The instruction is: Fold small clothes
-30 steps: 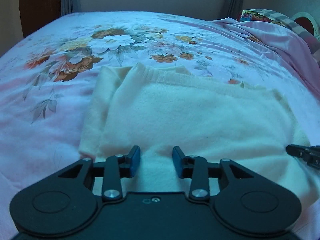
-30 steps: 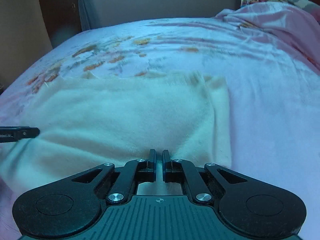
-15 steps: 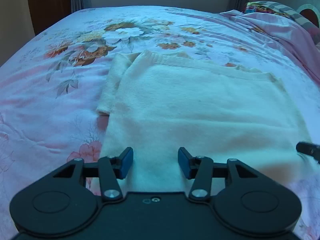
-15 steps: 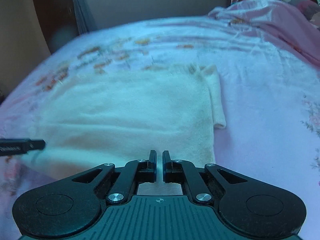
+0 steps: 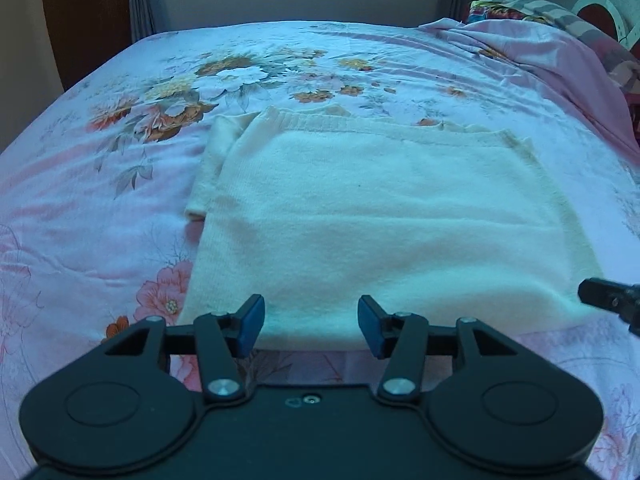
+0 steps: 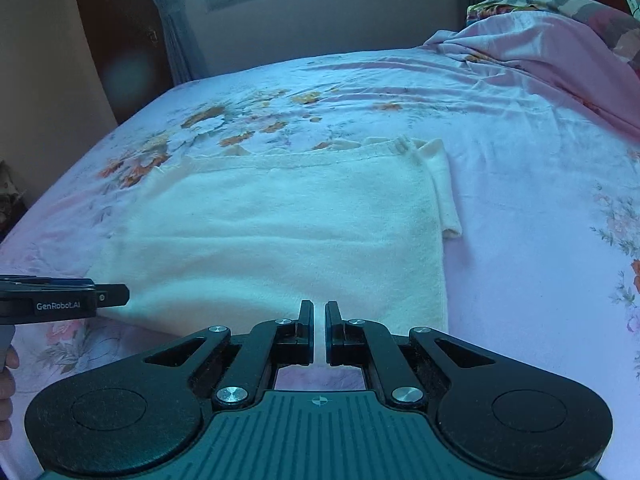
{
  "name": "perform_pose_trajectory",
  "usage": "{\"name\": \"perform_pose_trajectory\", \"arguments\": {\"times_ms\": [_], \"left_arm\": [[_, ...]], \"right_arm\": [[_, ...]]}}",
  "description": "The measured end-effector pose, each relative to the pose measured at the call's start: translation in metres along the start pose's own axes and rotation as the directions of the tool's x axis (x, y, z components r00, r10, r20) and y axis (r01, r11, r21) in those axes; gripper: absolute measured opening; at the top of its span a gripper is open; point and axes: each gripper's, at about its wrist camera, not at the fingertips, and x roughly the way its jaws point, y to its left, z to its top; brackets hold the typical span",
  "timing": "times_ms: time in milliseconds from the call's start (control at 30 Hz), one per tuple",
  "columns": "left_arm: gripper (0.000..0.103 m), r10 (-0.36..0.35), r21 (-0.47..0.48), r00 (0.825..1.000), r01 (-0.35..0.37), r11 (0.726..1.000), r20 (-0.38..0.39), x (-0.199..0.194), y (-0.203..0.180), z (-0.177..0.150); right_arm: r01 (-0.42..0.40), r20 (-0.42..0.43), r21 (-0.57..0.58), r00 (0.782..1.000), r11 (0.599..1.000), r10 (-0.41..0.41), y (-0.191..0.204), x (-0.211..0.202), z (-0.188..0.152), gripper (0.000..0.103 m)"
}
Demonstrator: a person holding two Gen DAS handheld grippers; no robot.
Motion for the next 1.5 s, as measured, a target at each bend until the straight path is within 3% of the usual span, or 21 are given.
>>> {"name": "perform_pose_trajectory", "arguments": {"times_ms": [367, 500, 600, 667, 767, 900, 1100, 1333, 1400, 1500], "left_arm": [[0.051, -0.039, -0.002, 0.999, 0.039, 0.999, 0.018, 0.001, -0.013, 0.01], [0.056, -0.031, -0.005, 0.999, 0.031, 1.0, 0.023, 0.013, -0.015, 0.015], [0.057, -0.016, -0.003, 0.999, 0.016, 1.0, -0.037, 0.034, -0.013, 0.009], [0.058, -0.016, 0.017, 0.999, 0.016, 1.0, -0.034, 0.038, -0.012, 0.003], [0.059, -0.026, 0.01, 0.999, 0.027, 1.0, -0.03, 0.032, -0.009, 0.005], [0.068, -0.031, -0.02, 0.999, 0.031, 0.999, 0.025, 0.023, -0.001, 0.018], [0.066, -0.003, -0.022, 1.0, 0.003, 1.0, 0.018, 0.047, 0.008, 0.046], [0.066, 0.041, -0.033, 0.998, -0.04, 0.999, 0.045, 0.078, 0.021, 0.087], [0.066, 0.047, -0.032, 0.998, -0.045, 0.998, 0.048, 0.088, 0.023, 0.097], [0.066, 0.026, -0.018, 0.998, -0.025, 1.0, 0.052, 0.102, 0.023, 0.107]], "right_arm": [[0.011, 0.01, 0.024, 1.0, 1.0, -0.012, -0.006, 0.008, 0.008, 0.003], [0.026, 0.021, 0.042, 0.999, 0.999, -0.027, -0.015, 0.018, 0.015, 0.003], [0.046, -0.026, 0.029, 0.999, 0.998, -0.046, -0.02, 0.032, 0.01, 0.003], [0.06, -0.083, 0.014, 0.995, 0.998, -0.058, -0.022, 0.044, 0.004, 0.003], [0.054, -0.075, 0.01, 0.996, 0.999, -0.053, -0.024, 0.044, 0.002, 0.003], [0.049, -0.027, 0.001, 0.998, 0.999, -0.049, -0.02, 0.04, 0.016, 0.003], [0.072, -0.023, -0.017, 0.997, 0.997, -0.073, -0.027, 0.06, 0.043, 0.003], [0.139, 0.001, 0.017, 0.99, 0.99, -0.139, -0.066, 0.09, 0.088, 0.004], [0.14, -0.005, 0.027, 0.99, 0.99, -0.14, -0.076, 0.101, 0.098, 0.009], [0.155, 0.008, 0.028, 0.988, 0.987, -0.155, -0.085, 0.114, 0.111, 0.033]]}}
